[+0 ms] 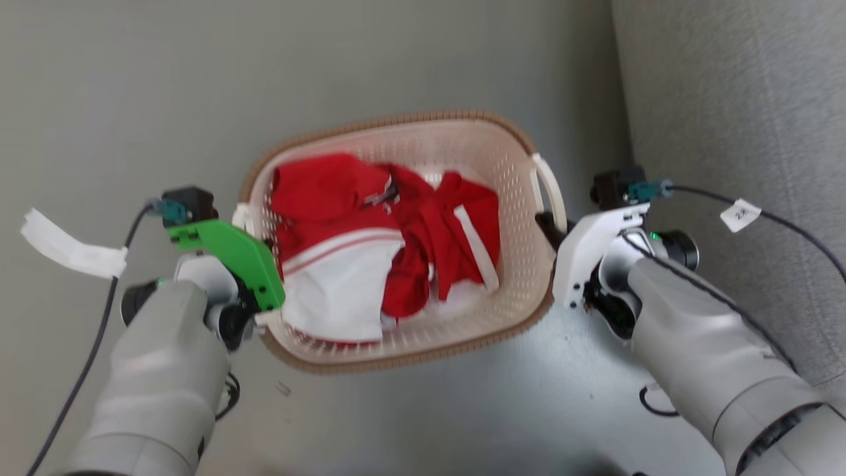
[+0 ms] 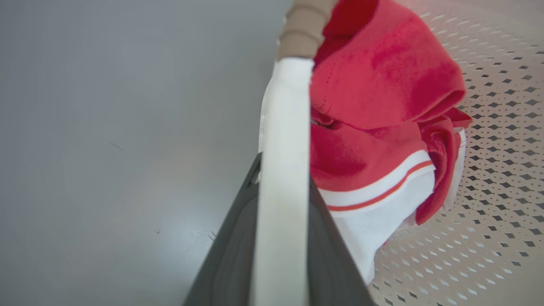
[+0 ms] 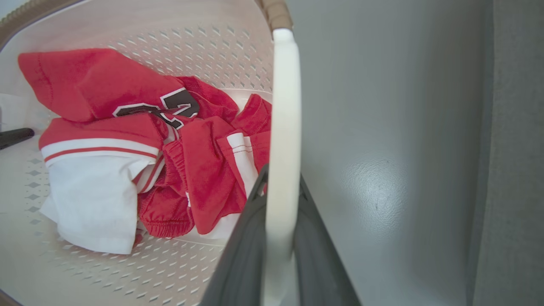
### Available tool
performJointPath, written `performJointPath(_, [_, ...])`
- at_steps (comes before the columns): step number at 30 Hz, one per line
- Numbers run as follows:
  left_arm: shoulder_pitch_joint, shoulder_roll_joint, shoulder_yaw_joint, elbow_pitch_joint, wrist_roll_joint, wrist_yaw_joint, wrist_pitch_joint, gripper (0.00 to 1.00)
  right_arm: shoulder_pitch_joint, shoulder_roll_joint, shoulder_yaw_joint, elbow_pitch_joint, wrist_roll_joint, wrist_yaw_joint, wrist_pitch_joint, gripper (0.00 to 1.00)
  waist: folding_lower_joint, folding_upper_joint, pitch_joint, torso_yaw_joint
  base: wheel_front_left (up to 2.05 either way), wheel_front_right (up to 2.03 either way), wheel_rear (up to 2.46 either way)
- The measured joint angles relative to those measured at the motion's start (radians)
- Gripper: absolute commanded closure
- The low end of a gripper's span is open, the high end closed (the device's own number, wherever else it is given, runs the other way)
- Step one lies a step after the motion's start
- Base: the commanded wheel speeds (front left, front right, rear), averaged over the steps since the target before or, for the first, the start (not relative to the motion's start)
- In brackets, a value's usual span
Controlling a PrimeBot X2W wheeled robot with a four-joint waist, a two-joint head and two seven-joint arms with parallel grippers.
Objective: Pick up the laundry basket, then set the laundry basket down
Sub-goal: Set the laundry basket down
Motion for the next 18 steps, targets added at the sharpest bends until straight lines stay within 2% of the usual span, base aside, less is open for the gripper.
performJointPath(18, [-0.157,0.016,-0.003,-0.018,0.04,0.02,-0.08,1.0,-0.16,-0.013,0.003,-0.009,-0.032,-0.01,-0.093,1.0,0.0001,0.0,0.257,-0.009,0.0,0.0,0.0])
